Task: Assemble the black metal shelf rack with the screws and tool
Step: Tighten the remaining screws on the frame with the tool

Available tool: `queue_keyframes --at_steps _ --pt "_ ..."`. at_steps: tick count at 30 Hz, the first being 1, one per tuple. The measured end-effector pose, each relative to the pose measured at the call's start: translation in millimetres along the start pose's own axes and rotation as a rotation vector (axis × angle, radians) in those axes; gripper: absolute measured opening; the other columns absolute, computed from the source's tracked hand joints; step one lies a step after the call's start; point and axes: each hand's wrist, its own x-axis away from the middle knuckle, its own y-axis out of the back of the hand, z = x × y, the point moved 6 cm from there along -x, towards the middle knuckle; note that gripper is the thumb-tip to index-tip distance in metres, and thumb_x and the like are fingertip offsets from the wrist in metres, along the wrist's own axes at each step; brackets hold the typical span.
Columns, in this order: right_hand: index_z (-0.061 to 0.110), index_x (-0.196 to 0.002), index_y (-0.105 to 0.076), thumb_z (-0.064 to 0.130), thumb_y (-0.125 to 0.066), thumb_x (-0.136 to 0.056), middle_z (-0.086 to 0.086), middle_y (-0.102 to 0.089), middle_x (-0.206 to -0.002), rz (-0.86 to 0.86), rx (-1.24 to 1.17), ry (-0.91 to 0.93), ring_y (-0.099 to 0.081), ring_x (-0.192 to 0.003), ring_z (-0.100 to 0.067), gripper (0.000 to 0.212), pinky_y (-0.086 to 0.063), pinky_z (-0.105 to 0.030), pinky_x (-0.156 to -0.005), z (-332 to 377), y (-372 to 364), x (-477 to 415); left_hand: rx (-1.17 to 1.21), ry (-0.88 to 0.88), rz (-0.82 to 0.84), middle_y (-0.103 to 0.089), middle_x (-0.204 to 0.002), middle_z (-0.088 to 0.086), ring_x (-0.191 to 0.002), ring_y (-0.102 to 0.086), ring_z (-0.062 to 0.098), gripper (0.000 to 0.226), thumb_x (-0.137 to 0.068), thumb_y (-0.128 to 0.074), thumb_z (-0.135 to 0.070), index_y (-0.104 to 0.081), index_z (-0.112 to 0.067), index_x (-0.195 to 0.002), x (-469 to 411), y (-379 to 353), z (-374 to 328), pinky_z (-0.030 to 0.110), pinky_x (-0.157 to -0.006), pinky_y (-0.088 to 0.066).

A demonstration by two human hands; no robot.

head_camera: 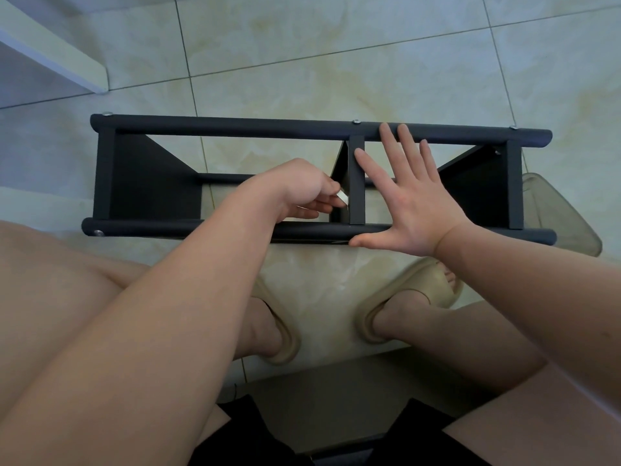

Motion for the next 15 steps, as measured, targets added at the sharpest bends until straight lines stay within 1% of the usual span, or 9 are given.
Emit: queue_keyframes --at_steps 7,12,15 --pt "0.02 -0.164 -0.009 0.095 -0.035 -0.072 -0.021 0.007 -0.168 -0.005 0.001 0.001 0.011 -0.154 -0.044 0.122 0.002 -0.062 -0.124 -0.1 -0.3 0.3 -0.035 -0.031 0.044 -0.077 -0.086 0.0 -0.081 -0.066 0.011 0.01 -0.101 -0.056 -0.015 -0.065 -0.014 -0.097 2.0 3.6 2.4 0.026 -0.076 -0.053" --pt "0.021 -0.164 -0.01 0.095 -0.035 -0.072 -0.021 0.007 -0.169 -0.009 0.0 0.003 0.01 -0.155 -0.044 0.121 0.0 -0.063 -0.124 -0.1 -0.6 0.3 -0.089 -0.062 0.065 -0.076 -0.085 0.0 -0.083 -0.064 0.012 0.015 -0.1 -0.055 -0.012 -0.064 -0.016 -0.089 4.5 3.0 2.6 0.026 -0.077 -0.051" --pt "0.02 -0.164 -0.01 0.096 -0.035 -0.072 -0.021 0.006 -0.169 -0.011 0.003 0.003 0.009 -0.155 -0.044 0.121 0.0 -0.062 -0.124 -0.3 -0.5 0.1 -0.139 -0.074 0.076 -0.077 -0.086 -0.002 -0.083 -0.065 0.01 0.016 -0.101 -0.055 -0.012 -0.065 -0.017 -0.088 6.1 4.3 2.2 0.027 -0.079 -0.05"
